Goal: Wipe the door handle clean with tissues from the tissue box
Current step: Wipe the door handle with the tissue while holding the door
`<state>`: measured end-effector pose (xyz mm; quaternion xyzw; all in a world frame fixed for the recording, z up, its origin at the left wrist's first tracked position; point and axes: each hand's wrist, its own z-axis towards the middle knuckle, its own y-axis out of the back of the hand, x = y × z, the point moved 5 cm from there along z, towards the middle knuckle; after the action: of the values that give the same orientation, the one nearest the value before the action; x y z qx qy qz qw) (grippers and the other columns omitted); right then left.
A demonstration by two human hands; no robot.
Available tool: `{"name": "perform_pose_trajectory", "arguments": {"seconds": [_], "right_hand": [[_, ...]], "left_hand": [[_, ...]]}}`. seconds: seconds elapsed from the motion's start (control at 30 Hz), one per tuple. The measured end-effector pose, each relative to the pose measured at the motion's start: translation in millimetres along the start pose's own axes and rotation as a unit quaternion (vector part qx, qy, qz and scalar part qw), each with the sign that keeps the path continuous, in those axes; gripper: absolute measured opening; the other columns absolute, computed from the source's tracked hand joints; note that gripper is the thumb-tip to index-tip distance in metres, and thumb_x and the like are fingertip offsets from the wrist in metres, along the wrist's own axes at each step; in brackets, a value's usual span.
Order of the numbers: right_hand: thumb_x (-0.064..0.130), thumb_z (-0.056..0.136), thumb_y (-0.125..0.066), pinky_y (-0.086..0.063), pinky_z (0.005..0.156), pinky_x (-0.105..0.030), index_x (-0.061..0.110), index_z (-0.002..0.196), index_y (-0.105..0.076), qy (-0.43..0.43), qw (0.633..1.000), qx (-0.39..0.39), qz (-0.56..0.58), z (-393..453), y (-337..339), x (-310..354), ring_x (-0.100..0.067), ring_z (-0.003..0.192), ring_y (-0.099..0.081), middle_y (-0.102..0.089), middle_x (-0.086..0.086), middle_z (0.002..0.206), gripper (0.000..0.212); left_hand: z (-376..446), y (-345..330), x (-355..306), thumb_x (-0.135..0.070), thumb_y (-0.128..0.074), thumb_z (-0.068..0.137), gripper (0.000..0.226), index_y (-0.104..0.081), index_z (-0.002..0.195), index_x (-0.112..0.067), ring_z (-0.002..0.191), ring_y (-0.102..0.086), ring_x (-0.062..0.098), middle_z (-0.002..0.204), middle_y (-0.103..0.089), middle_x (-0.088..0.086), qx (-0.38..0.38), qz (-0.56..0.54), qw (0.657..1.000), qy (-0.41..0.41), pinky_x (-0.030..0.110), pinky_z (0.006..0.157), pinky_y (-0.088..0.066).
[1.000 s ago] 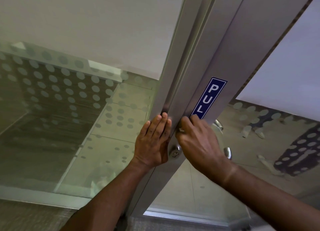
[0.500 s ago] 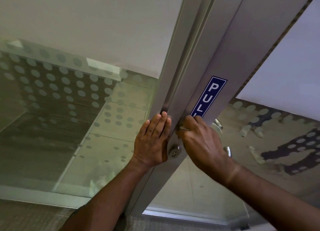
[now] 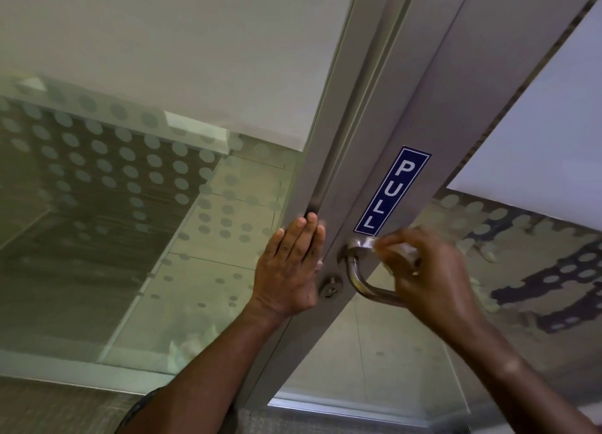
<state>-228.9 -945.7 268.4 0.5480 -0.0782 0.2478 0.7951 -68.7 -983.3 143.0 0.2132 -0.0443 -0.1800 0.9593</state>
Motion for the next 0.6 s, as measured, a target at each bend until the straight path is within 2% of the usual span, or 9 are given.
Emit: {"name": "perform_pose_trajectory", "arguments": {"seconds": [0.07,0.13,0.23,0.27,0.37,0.4,0.47,0.53,0.6], "right_hand": [[0.012,0.084,-0.067,-0.059,0.063,-0.03,0.037,0.094,-0.062,-0.082,0.987,0.007,0.138,-1,11,-15,-0.014,0.084,-0.065,-0.063,0.012,0.098,0.027],[0.008,0.086,-0.064,-0.06,0.059,-0.031,0.034,0.095,-0.065,-0.111,0.975,0.022,0.192,-3,13,-26,-0.021,0.088,-0.065,-0.062,0.007,0.104,0.027],[-0.004,0.083,-0.063,-0.058,0.076,-0.036,0.027,0.079,-0.073,-0.097,0.984,0.042,0.147,-9,9,-33,-0.018,0.095,-0.063,-0.063,0.007,0.1,0.033],[-0.002,0.083,-0.065,-0.055,0.079,-0.035,0.026,0.075,-0.074,-0.103,0.982,0.042,0.15,-10,7,-34,-0.015,0.095,-0.061,-0.064,0.007,0.097,0.03],[0.026,0.083,-0.066,-0.05,0.074,-0.027,0.021,0.075,-0.074,-0.109,0.975,0.049,0.188,-10,3,-28,-0.011,0.09,-0.061,-0.064,0.005,0.095,0.013],[0.03,0.083,-0.067,-0.05,0.073,-0.025,0.02,0.075,-0.073,-0.105,0.977,0.051,0.18,-10,1,-26,-0.008,0.087,-0.062,-0.065,0.006,0.095,0.014],[0.024,0.083,-0.071,-0.052,0.072,-0.017,0.025,0.077,-0.068,-0.084,0.988,0.04,0.124,-10,-1,-21,0.0,0.085,-0.062,-0.065,0.012,0.092,0.007],[0.012,0.079,-0.075,-0.05,0.069,-0.006,0.029,0.09,-0.063,-0.05,0.996,0.017,0.078,-12,-5,-14,0.01,0.083,-0.06,-0.062,0.02,0.088,0.023],[0.005,0.077,-0.076,-0.044,0.069,0.001,0.025,0.102,-0.062,-0.007,0.999,-0.013,0.051,-14,-7,-10,0.013,0.078,-0.059,-0.058,0.028,0.089,0.035]], "left_hand": [[-1,-1,0,-0.028,-0.042,0.088,0.087,0.007,0.157,-0.007,0.153,0.008,0.021,0.166,0.013,0.008,-0.003,-0.001,1.0,-0.003,0.037,0.124,0.004],[0,-1,0,-0.028,-0.042,0.087,0.088,0.007,0.157,-0.007,0.154,0.007,0.021,0.166,0.012,0.008,-0.005,0.0,1.0,-0.003,0.037,0.124,0.004],[0,-1,0,-0.027,-0.042,0.087,0.087,0.006,0.157,-0.007,0.154,0.007,0.021,0.166,0.012,0.008,-0.01,0.002,1.0,-0.002,0.037,0.125,0.003],[0,-1,0,-0.027,-0.041,0.087,0.087,0.006,0.157,-0.007,0.154,0.007,0.021,0.166,0.012,0.008,-0.01,0.001,1.0,-0.003,0.037,0.125,0.004],[-1,-1,0,-0.027,-0.042,0.085,0.089,0.007,0.157,-0.007,0.153,0.008,0.021,0.166,0.013,0.008,-0.005,0.0,1.0,-0.004,0.038,0.124,0.004],[0,-2,0,-0.027,-0.042,0.084,0.09,0.007,0.157,-0.008,0.153,0.008,0.021,0.166,0.013,0.008,-0.003,0.0,1.0,-0.004,0.038,0.124,0.004],[0,-2,0,-0.027,-0.042,0.084,0.09,0.007,0.157,-0.008,0.153,0.008,0.021,0.166,0.013,0.008,-0.002,0.001,1.0,-0.004,0.038,0.124,0.004],[-1,-2,0,-0.027,-0.042,0.084,0.091,0.008,0.157,-0.008,0.153,0.008,0.021,0.166,0.013,0.008,0.001,0.0,1.0,-0.005,0.038,0.124,0.005],[-1,-2,0,-0.028,-0.043,0.084,0.091,0.008,0.157,-0.008,0.153,0.008,0.021,0.166,0.014,0.008,0.002,-0.001,1.0,-0.005,0.037,0.124,0.005]]}}
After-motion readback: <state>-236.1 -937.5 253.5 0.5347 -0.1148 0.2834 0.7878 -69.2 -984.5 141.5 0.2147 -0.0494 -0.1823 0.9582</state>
